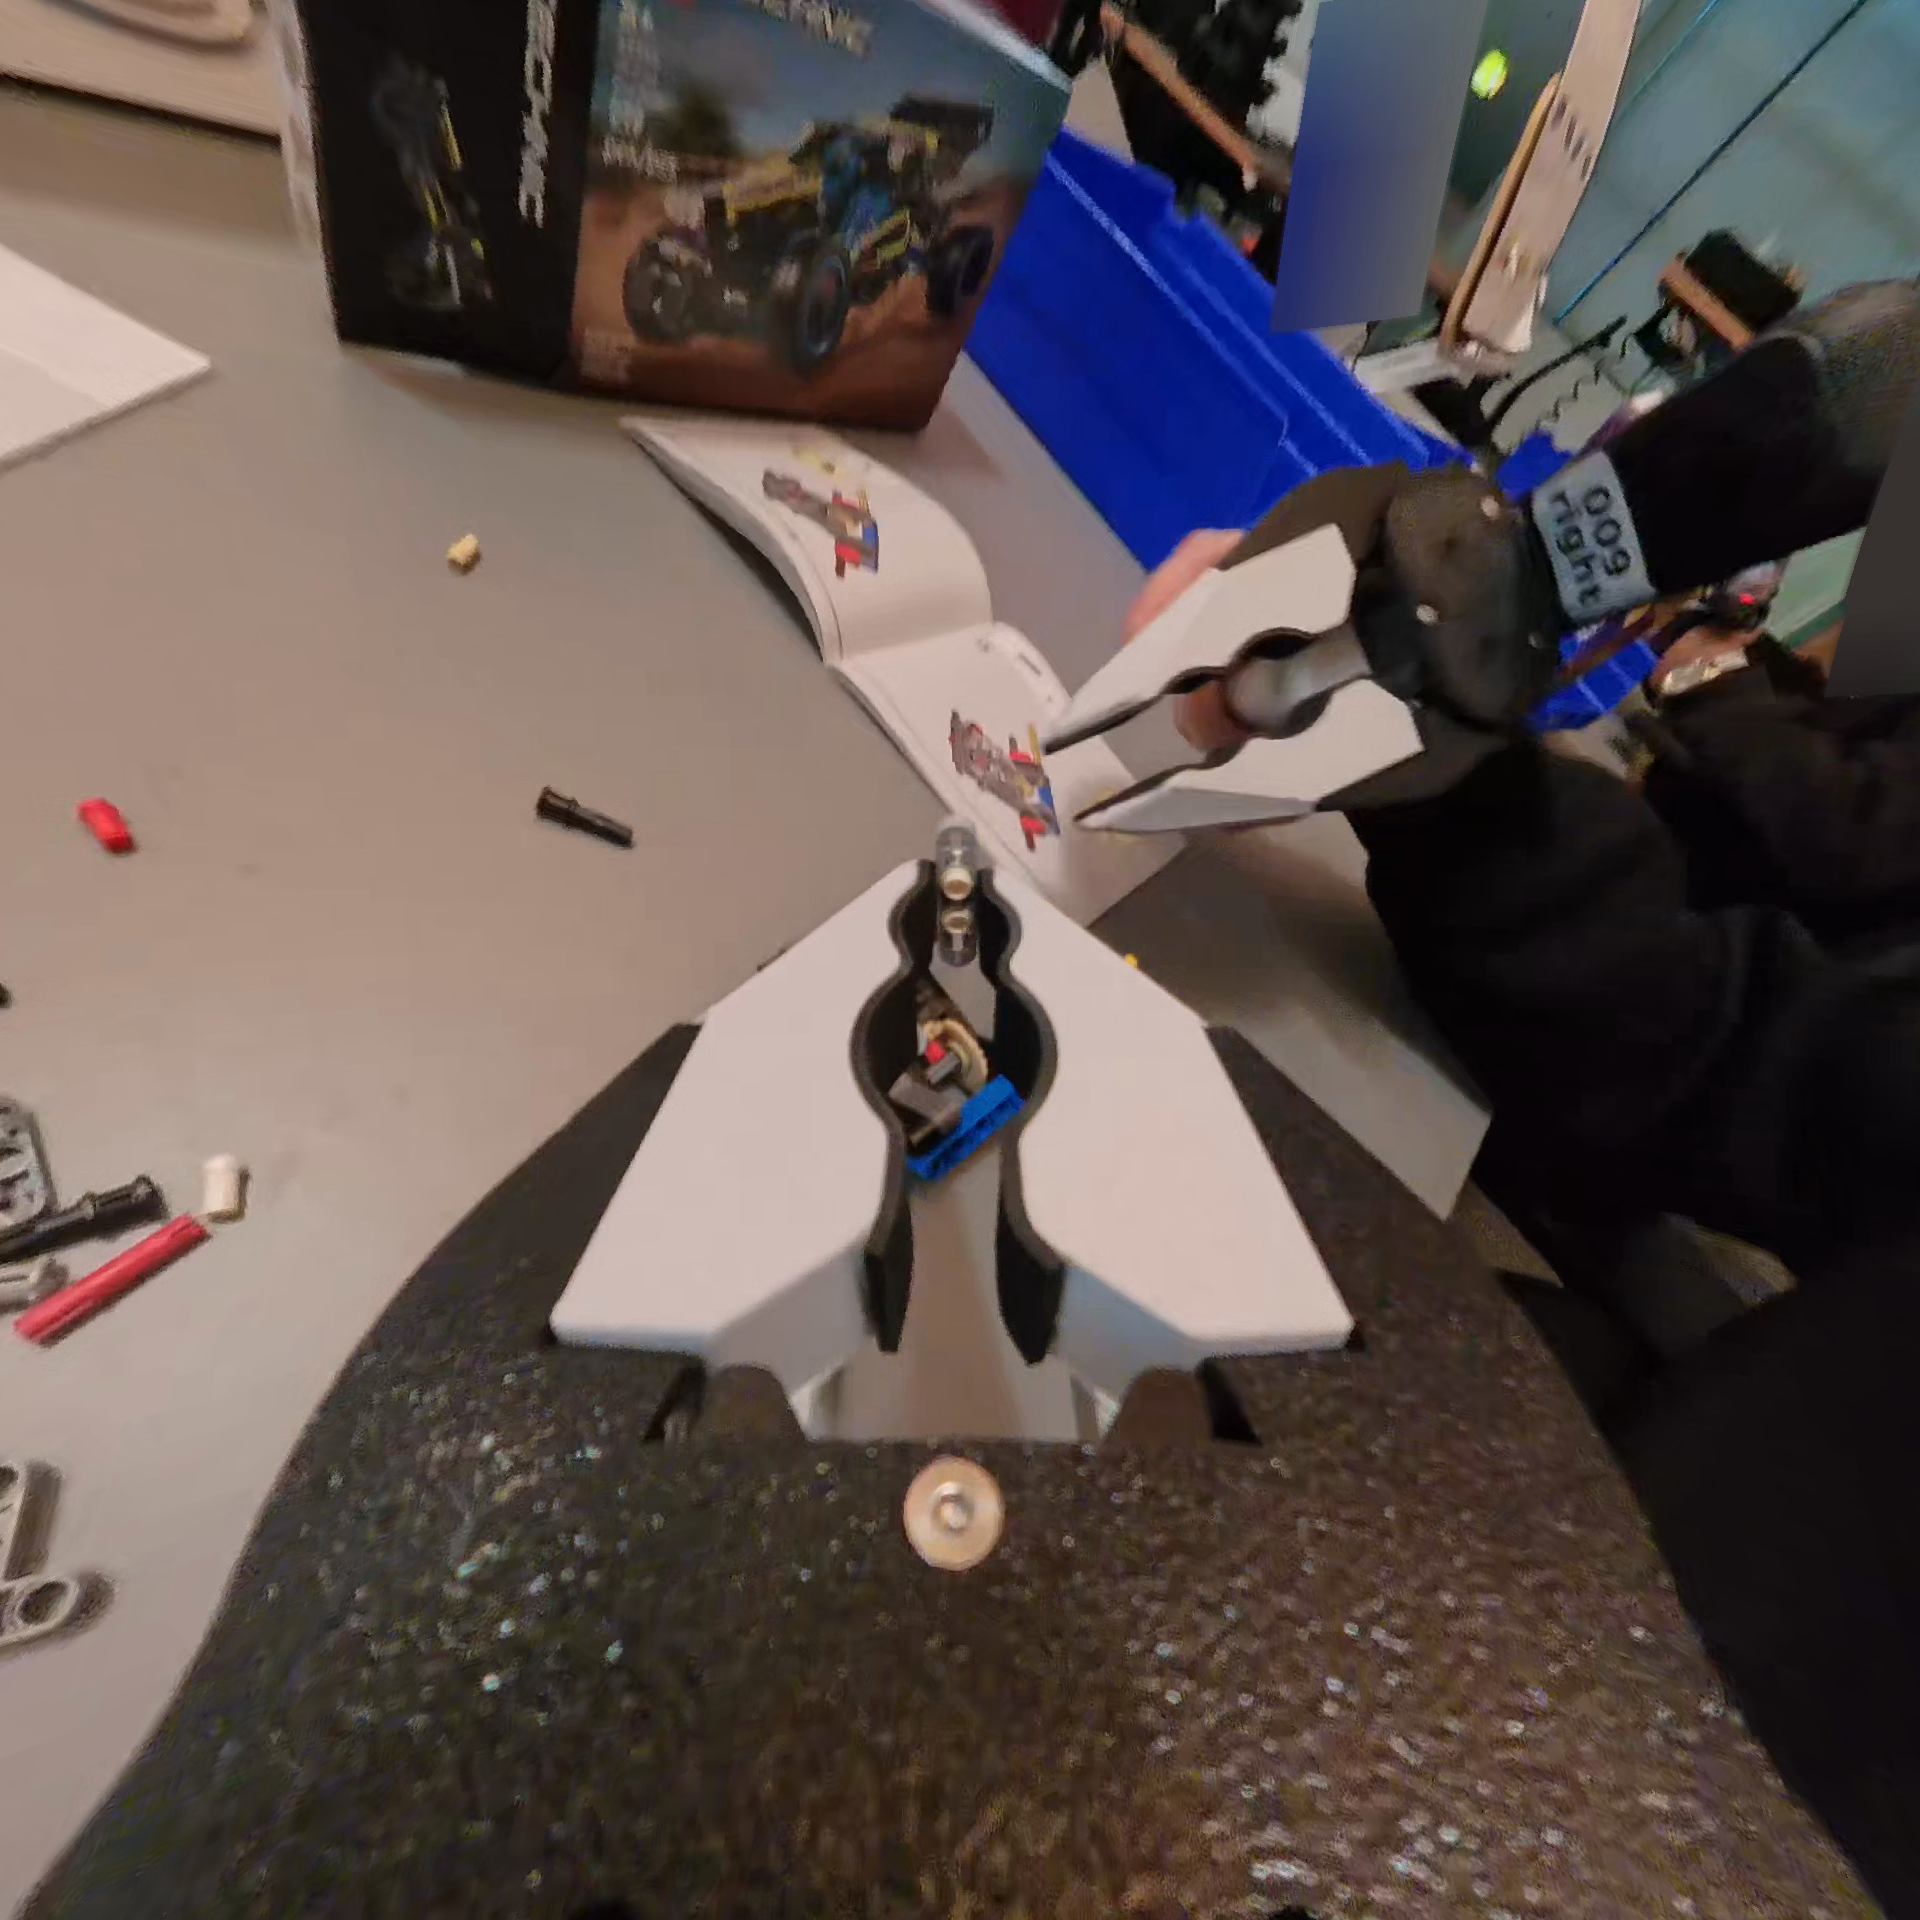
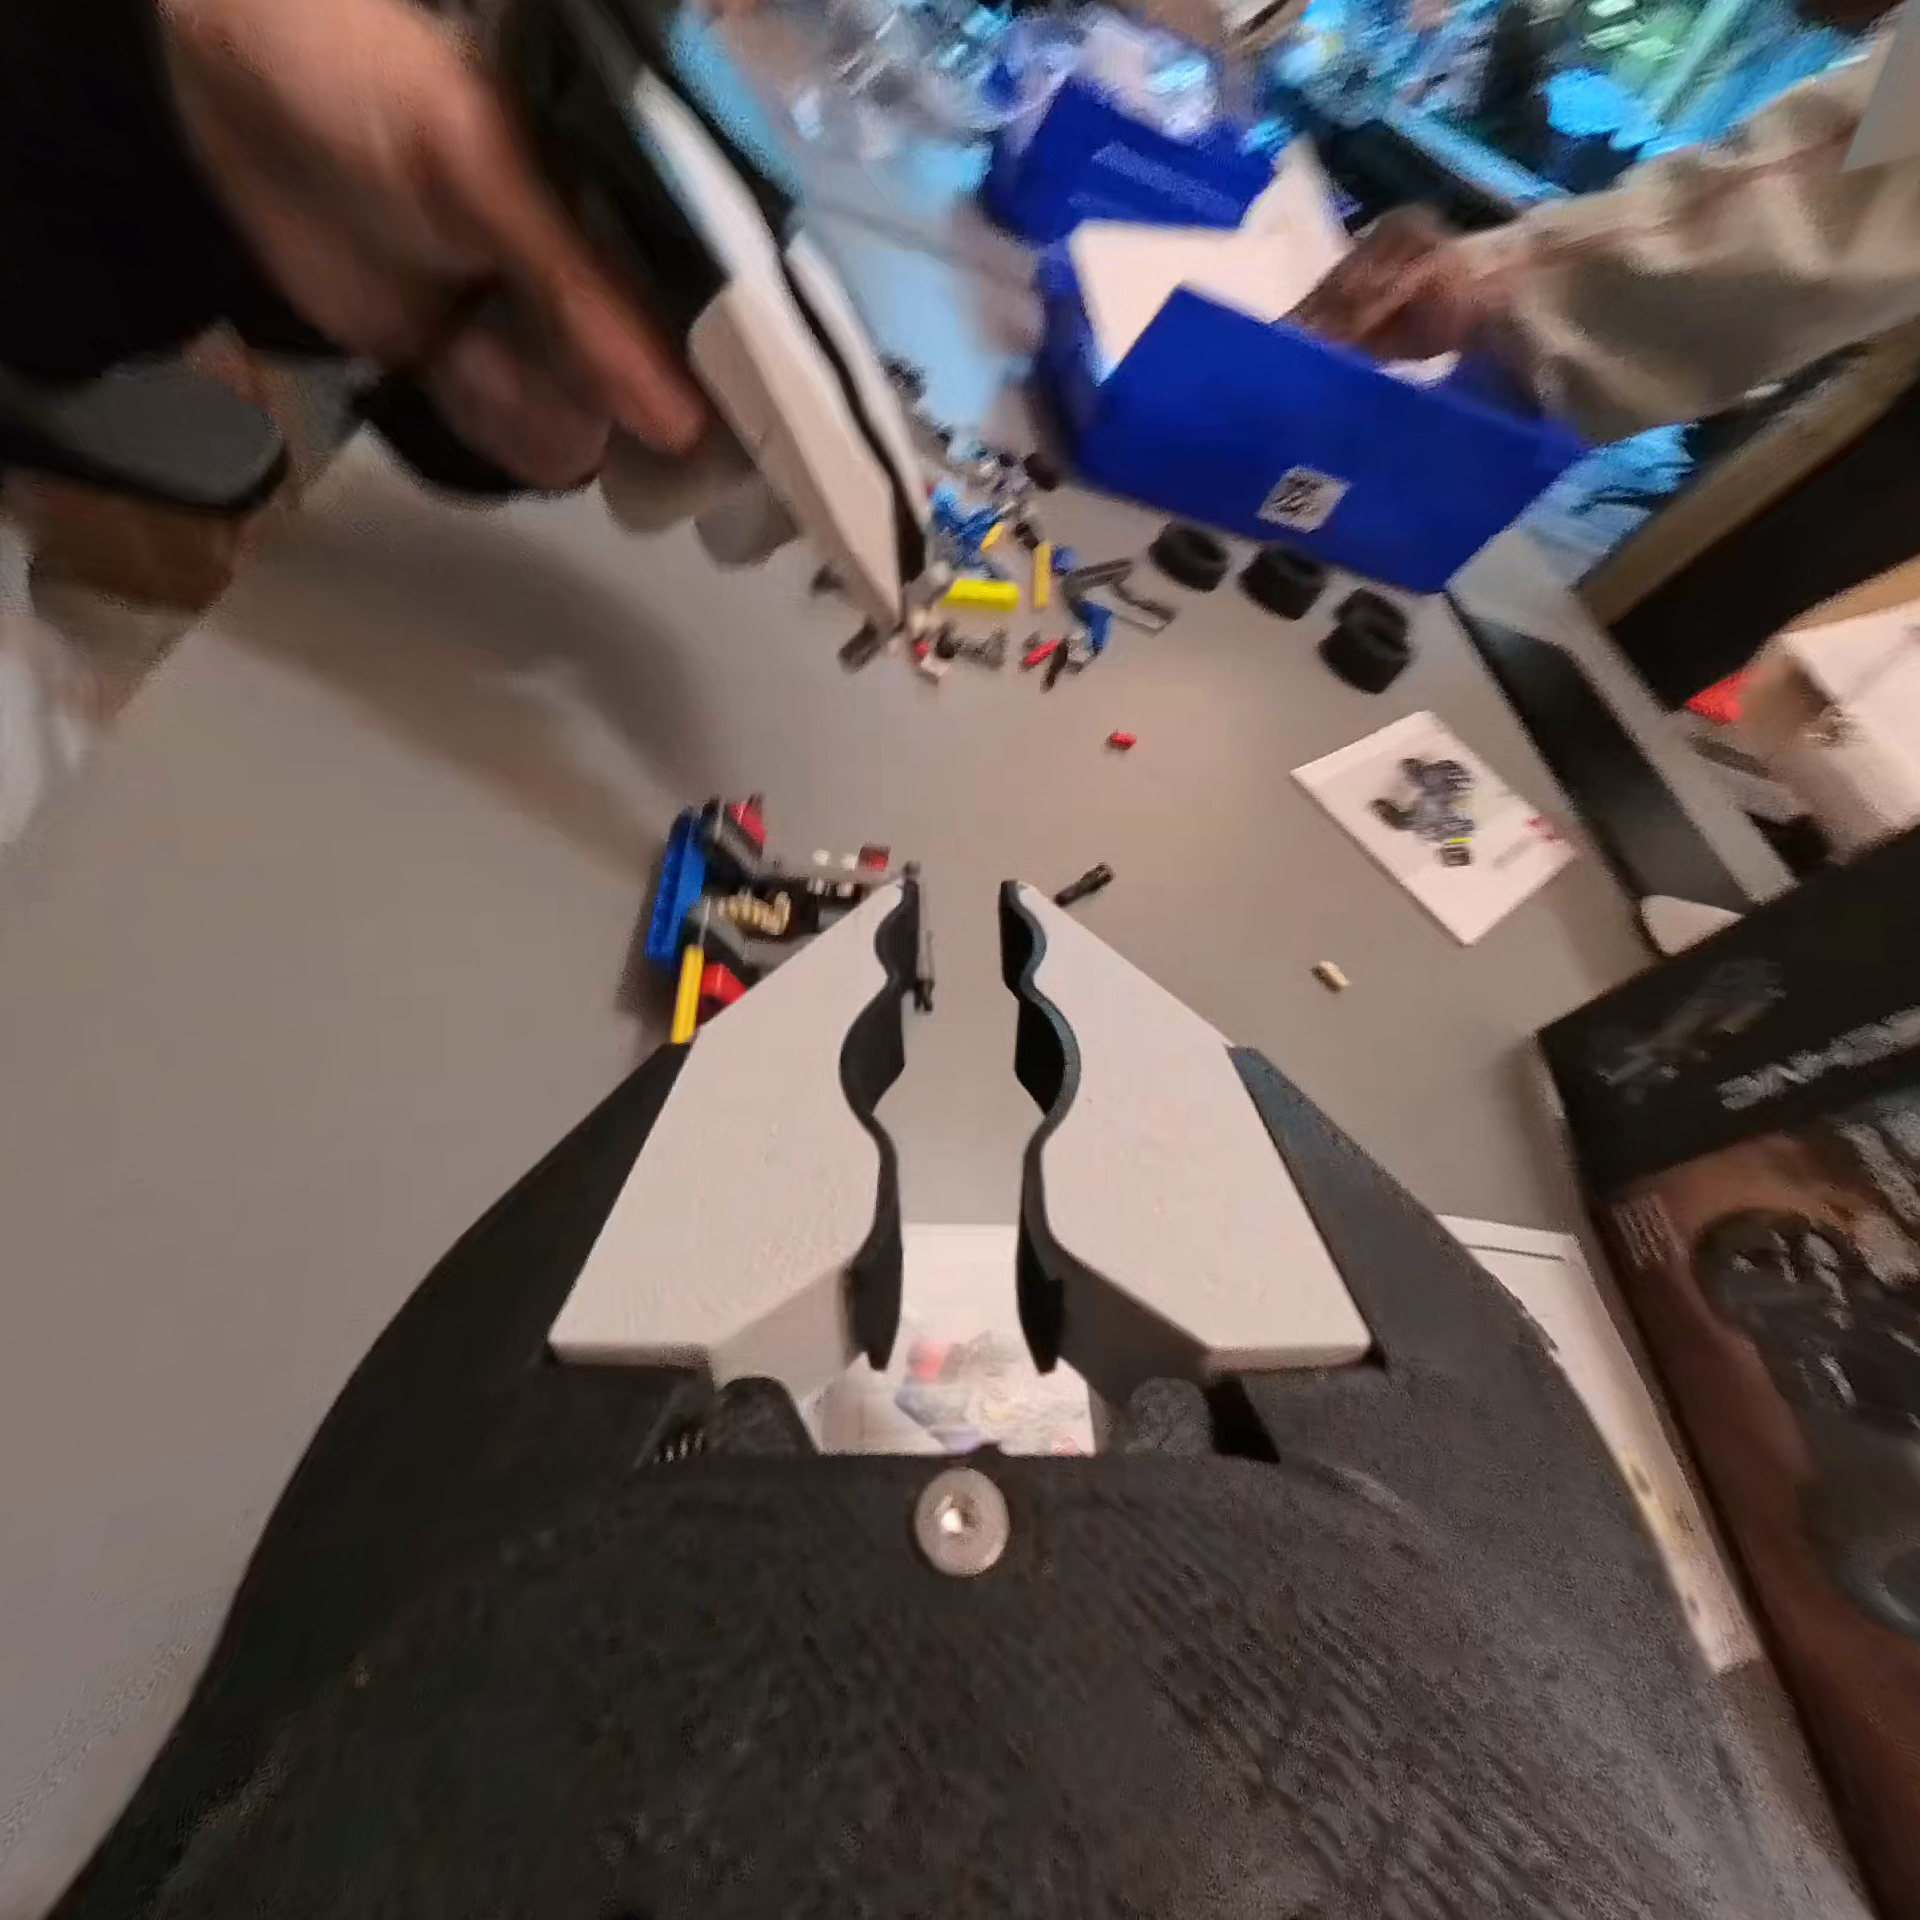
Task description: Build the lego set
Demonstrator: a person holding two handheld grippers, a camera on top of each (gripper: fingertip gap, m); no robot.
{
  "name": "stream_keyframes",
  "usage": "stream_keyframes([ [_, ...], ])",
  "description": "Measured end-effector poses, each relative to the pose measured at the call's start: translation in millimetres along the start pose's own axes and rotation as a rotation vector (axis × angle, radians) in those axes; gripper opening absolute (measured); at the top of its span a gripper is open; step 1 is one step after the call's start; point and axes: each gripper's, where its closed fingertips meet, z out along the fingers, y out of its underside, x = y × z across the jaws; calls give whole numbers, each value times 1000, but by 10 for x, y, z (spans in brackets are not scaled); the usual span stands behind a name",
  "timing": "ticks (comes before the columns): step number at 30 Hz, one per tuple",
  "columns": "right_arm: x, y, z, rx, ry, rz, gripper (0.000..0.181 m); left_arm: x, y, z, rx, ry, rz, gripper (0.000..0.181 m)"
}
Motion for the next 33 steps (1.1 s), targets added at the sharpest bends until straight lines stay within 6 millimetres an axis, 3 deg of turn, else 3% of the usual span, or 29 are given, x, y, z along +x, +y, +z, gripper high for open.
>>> stream_keyframes([
  [3, -66, 314, 140, -143, -129, -141, 22, 19, 92, 43, -70, 37, -33, 4],
  [5, -78, 410, 200, -154, -184, -194, 25, 49, 134, 91, -83, 53, -41, 4],
  [11, -128, 405, 286, -97, -343, -178, 25, -66, 295, 170, -148, -26, -12, 4],
  [15, -158, 389, 352, -85, -357, -160, 23, -163, 363, 124, -218, -94, 42, 4],
  [20, -286, 454, 380, -151, -332, -174, 10, -189, 538, 221, -313, -105, 124, 4],
  [25, -490, 471, 341, -244, -248, -4, 11, -298, 402, 235, -265, -138, 174, 5],
  [30, -726, 254, 292, -207, -233, 205, 19, -365, 210, -25, -183, -175, 221, 5],
  [31, -703, 219, 260, -207, -229, 219, 19, -348, 197, -78, -171, -165, 230, 5],
  [33, -471, 186, 192, -218, -156, 182, 21, -294, 201, -165, -154, -136, 255, 5],
])
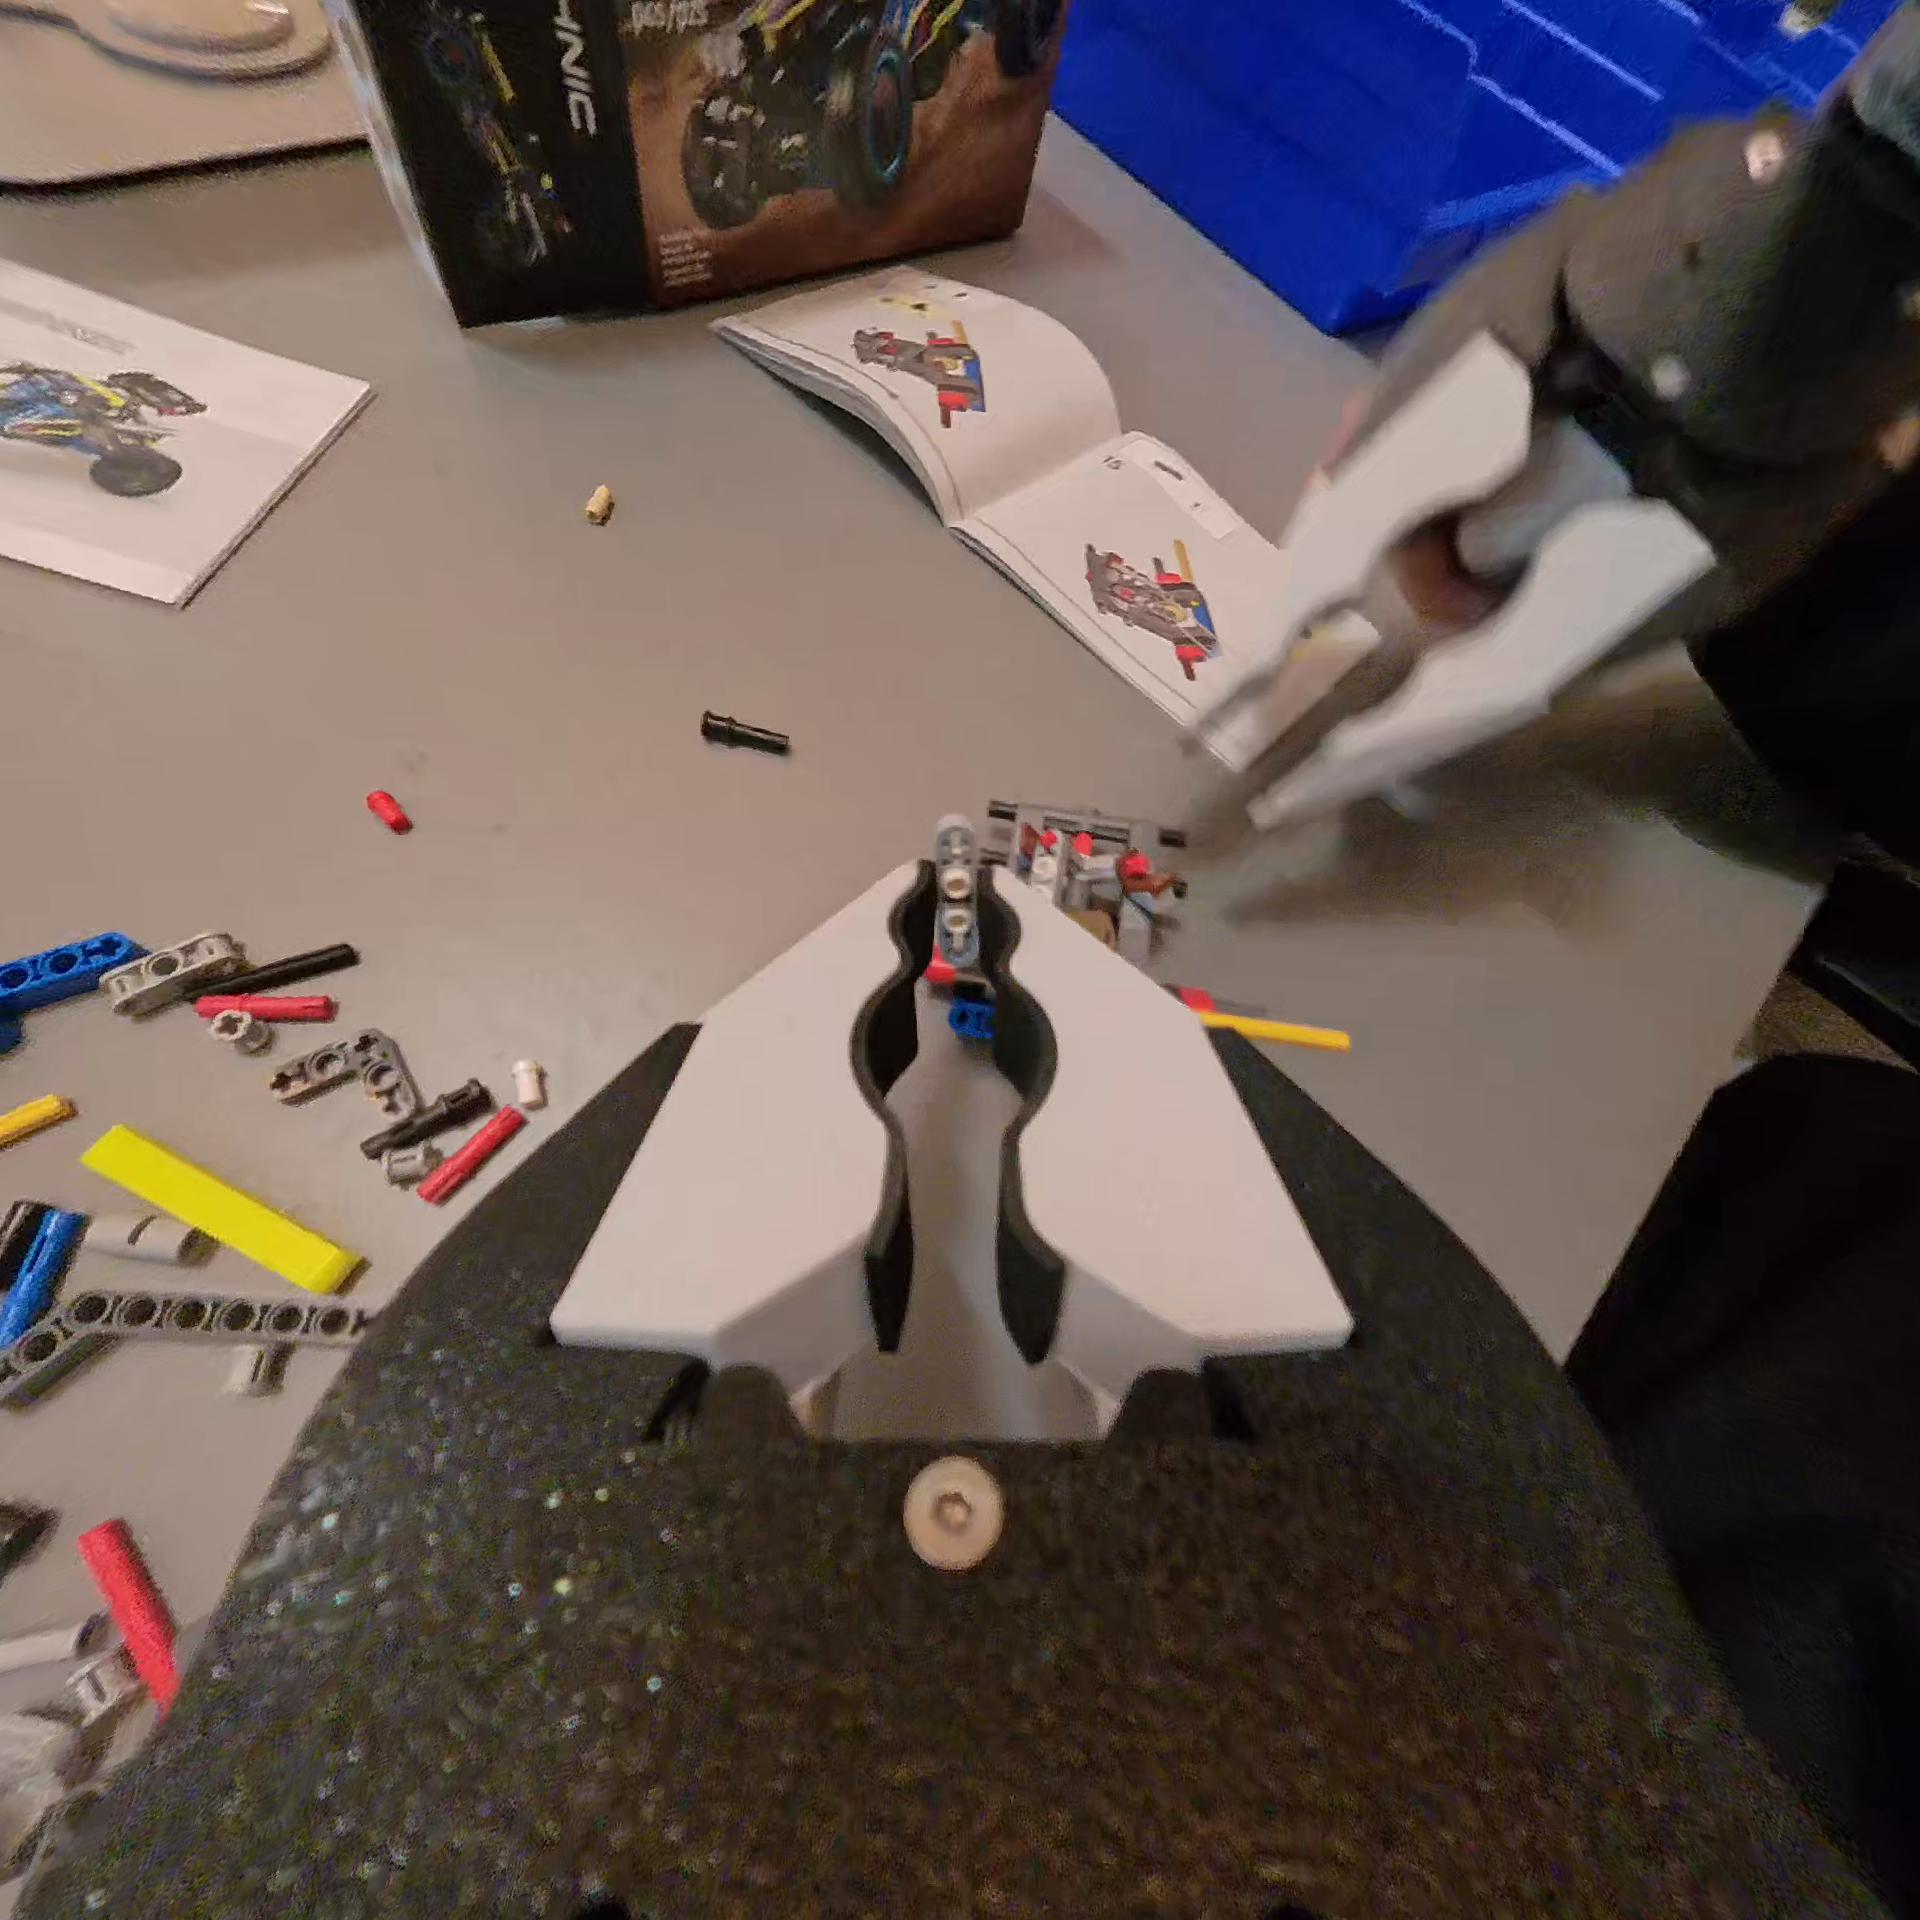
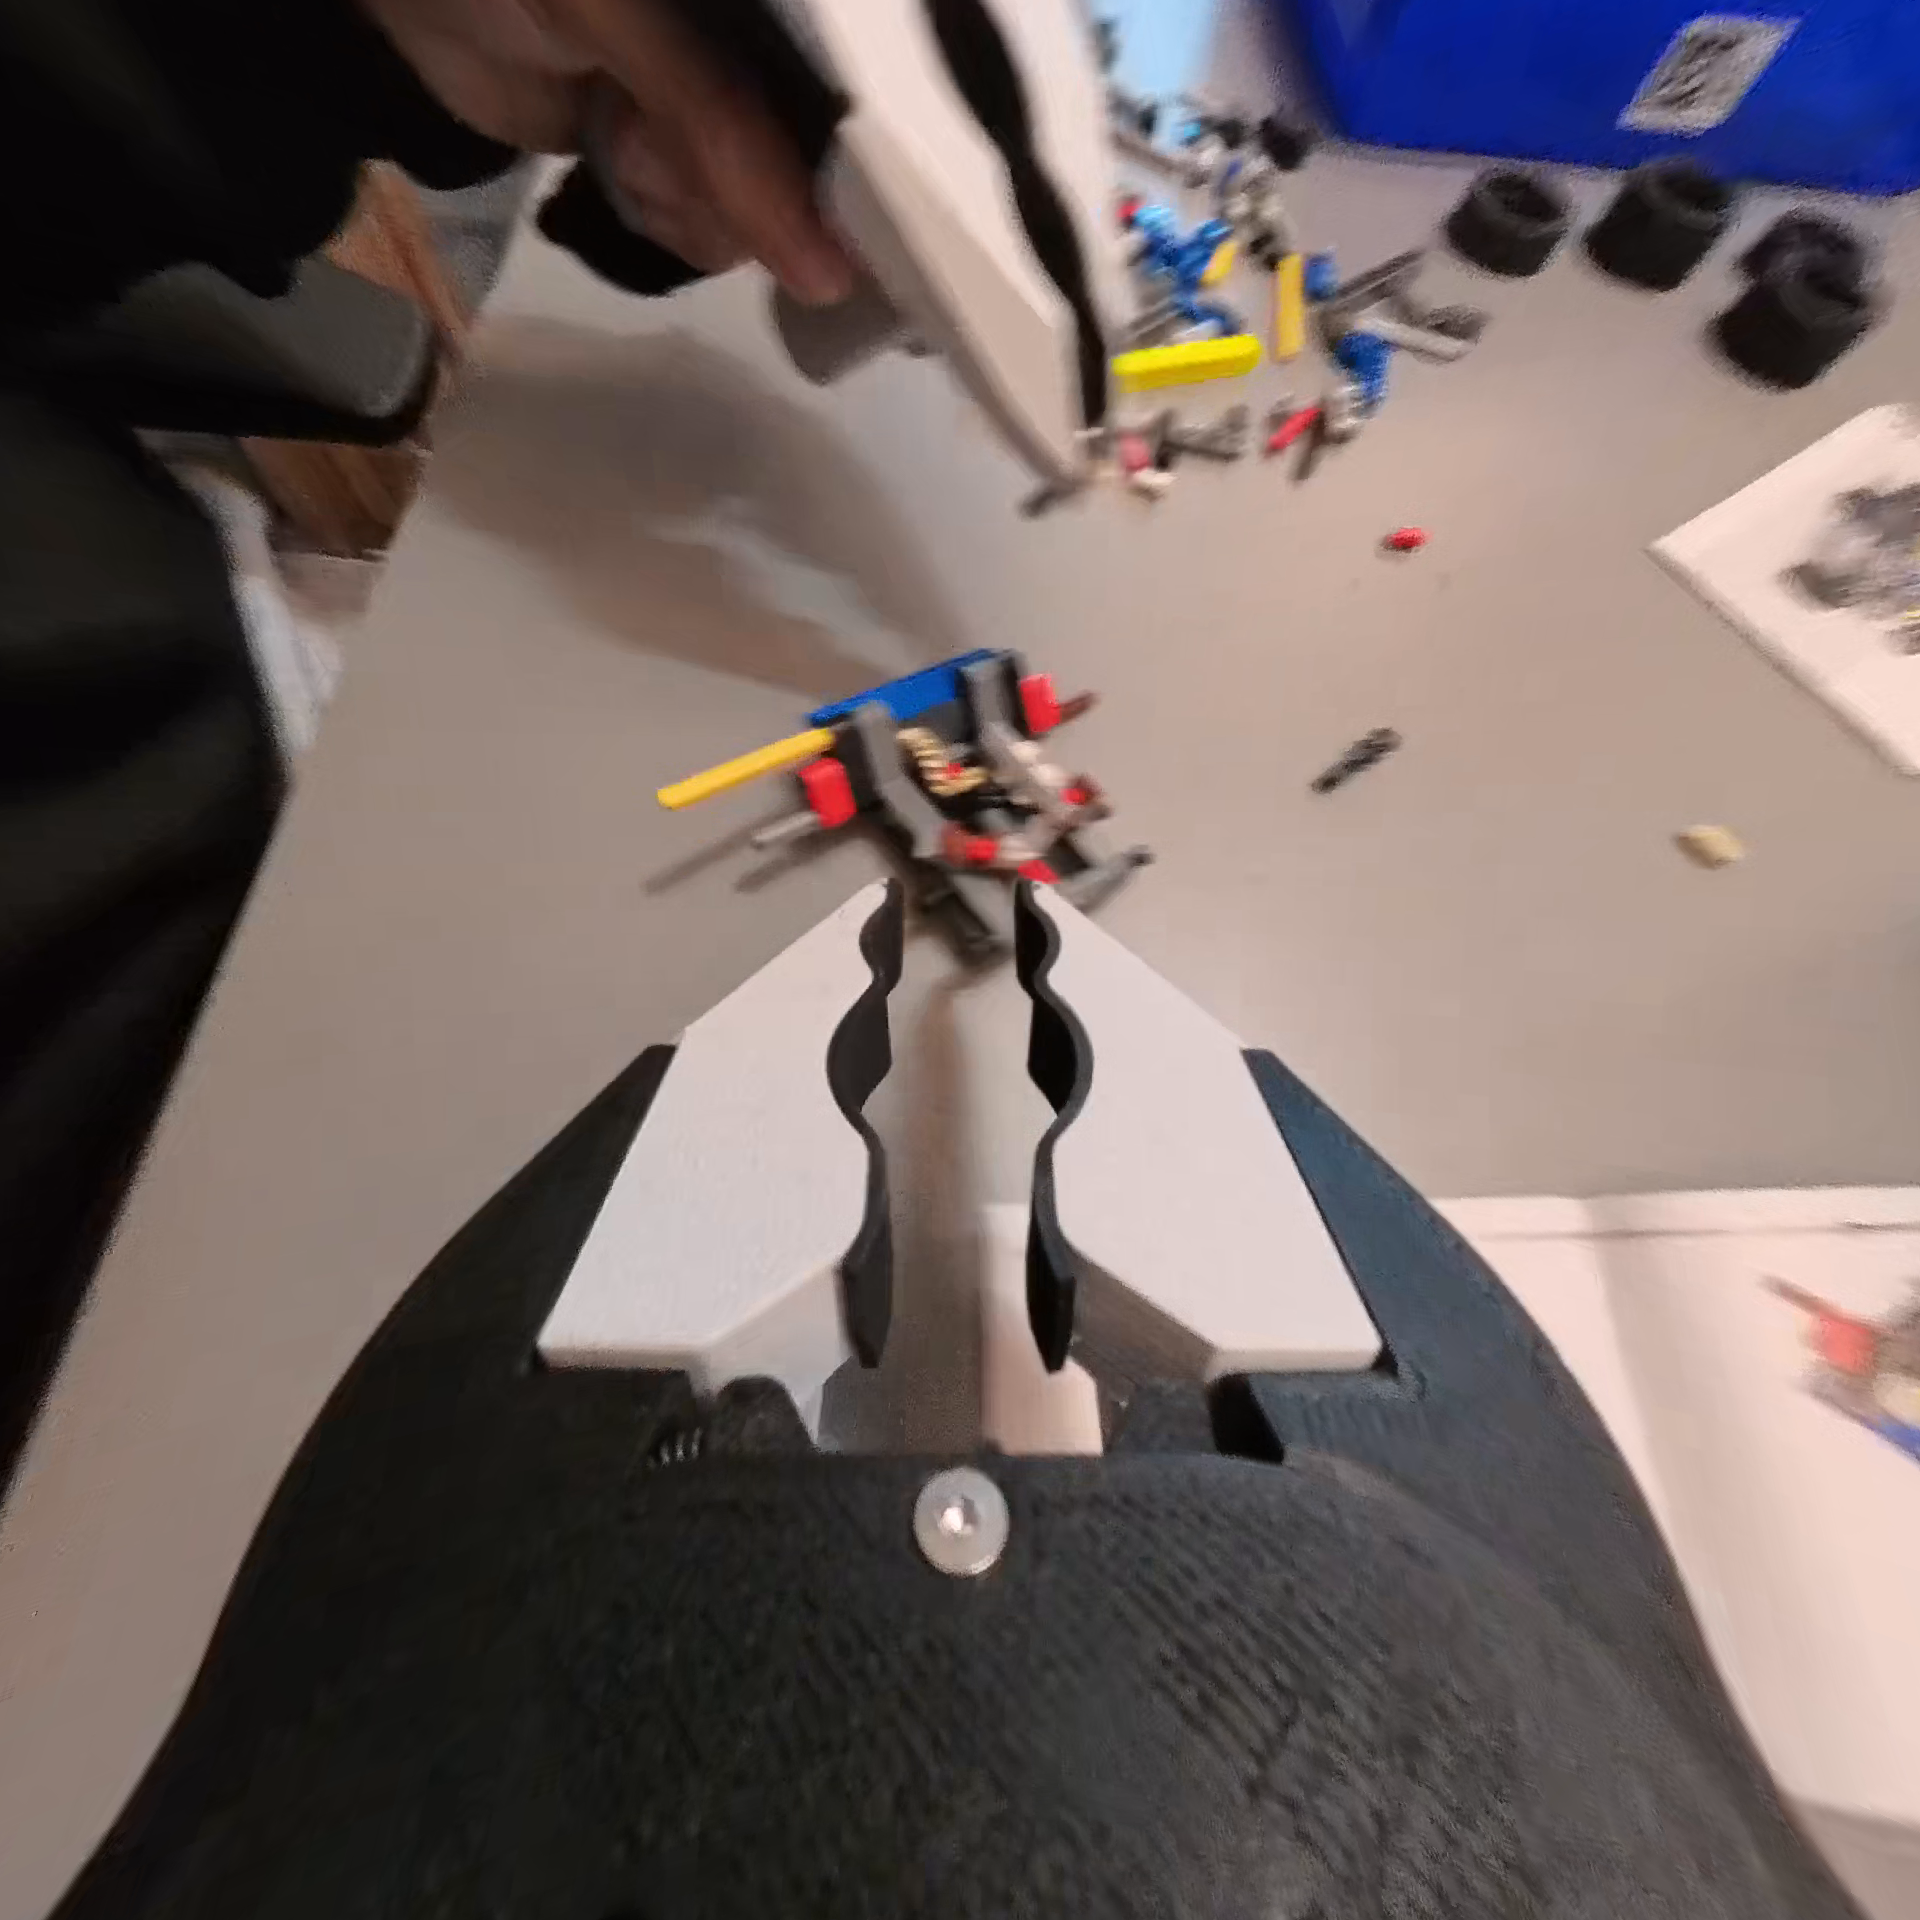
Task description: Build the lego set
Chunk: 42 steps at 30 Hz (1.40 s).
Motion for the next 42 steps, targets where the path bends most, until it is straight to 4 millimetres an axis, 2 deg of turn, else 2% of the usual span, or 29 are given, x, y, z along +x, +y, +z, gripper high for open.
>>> stream_keyframes([
  [2, 272, -75, -75, 11, 62, -88, 22, 72, 52, -56, -1, 36, 34, 5],
  [3, 348, -92, -58, 13, 39, -149, 23, 127, 74, -69, 1, 62, 60, 5],
  [6, 420, -61, 126, 3, -122, -215, 32, 260, 126, -74, -5, 117, 121, 5],
  [9, 377, -107, 268, -20, -231, -124, 50, 309, 128, -80, -15, 105, 169, 5],
  [11, 269, -118, 325, -11, -250, -140, 56, 312, 143, -92, -28, 83, 200, 5],
  [13, 170, -33, 372, -41, -262, -172, 62, 315, 161, -91, -35, 72, 217, 5],
  [18, 138, 55, 361, -74, -296, -146, 50, 319, 220, 15, -59, 81, 229, 5],
  [26, -26, 83, 280, -71, -375, -135, 43, 339, 338, 190, -122, 74, 317, 5],
  [29, -20, 0, 193, -32, -394, -88, 36, 312, 343, 209, -125, 55, 411, 5],
  [32, 214, -202, 126, 51, -261, -22, 36, 295, 280, 214, -86, 30, 488, 5],
  [34, 294, -362, 75, 121, -205, 53, 29, 326, 182, 197, -39, 0, 557, 5],
  [36, 253, -440, 58, 158, -205, 97, 26, 321, 88, 185, -17, -81, 655, 5],
  [39, 186, -396, 110, 128, -220, 187, 29, 285, -20, 179, -26, -248, 829, 5],
  [42, 115, -403, 128, 153, -276, 289, 29, 245, -35, 199, -85, -398, 1001, 5],
])
